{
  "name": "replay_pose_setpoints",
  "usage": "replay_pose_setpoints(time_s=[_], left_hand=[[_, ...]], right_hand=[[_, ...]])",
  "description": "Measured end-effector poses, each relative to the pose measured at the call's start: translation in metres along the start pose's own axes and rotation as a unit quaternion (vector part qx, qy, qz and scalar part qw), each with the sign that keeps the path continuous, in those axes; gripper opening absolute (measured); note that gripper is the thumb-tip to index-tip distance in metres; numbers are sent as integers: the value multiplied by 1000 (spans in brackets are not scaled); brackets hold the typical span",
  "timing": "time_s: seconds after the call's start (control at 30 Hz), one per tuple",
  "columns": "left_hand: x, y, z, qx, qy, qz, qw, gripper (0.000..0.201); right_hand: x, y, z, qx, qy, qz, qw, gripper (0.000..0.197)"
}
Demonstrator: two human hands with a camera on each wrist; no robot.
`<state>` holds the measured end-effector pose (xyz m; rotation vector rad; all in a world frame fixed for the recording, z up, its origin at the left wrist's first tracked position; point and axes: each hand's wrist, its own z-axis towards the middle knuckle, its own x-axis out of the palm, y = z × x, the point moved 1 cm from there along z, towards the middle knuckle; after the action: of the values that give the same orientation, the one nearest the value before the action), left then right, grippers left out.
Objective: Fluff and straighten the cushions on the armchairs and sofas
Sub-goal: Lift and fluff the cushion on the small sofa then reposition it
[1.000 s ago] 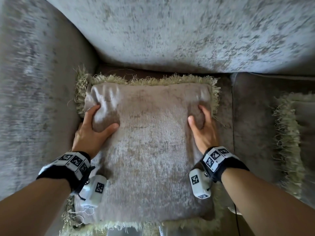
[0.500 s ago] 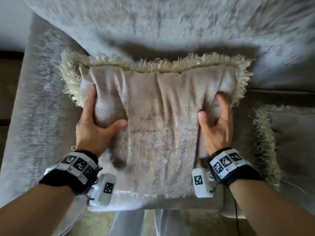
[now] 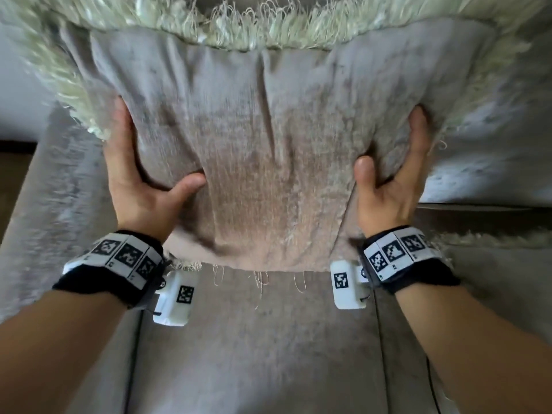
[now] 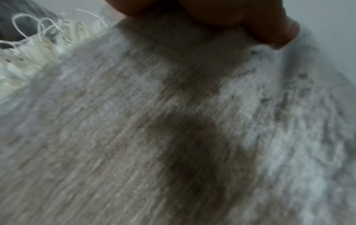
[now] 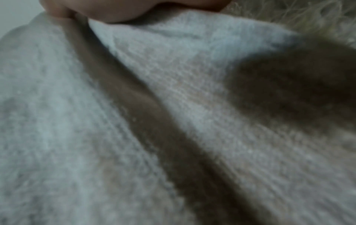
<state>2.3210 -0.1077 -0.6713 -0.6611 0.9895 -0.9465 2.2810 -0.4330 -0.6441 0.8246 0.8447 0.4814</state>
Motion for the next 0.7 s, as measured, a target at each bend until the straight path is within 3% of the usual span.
replay_pose_setpoints(time_s=[0.23,0.4,0.6,0.7], left_hand=[[21,32,-15,-19,-24,45,999,125],[23,32,-19,-14,-14,53,998,129],[23,32,-24,-16,-19,73,997,120],[18,23,-28,-41,-19,93,995,122]], right_hand=[[23,-47,-10,10,5,11,1000,86],[29,-53,-11,10,12,-7,1000,87],[20,-50,-13,48,39,-3,998,83],[11,-46,-12,43,43,-17,998,85]])
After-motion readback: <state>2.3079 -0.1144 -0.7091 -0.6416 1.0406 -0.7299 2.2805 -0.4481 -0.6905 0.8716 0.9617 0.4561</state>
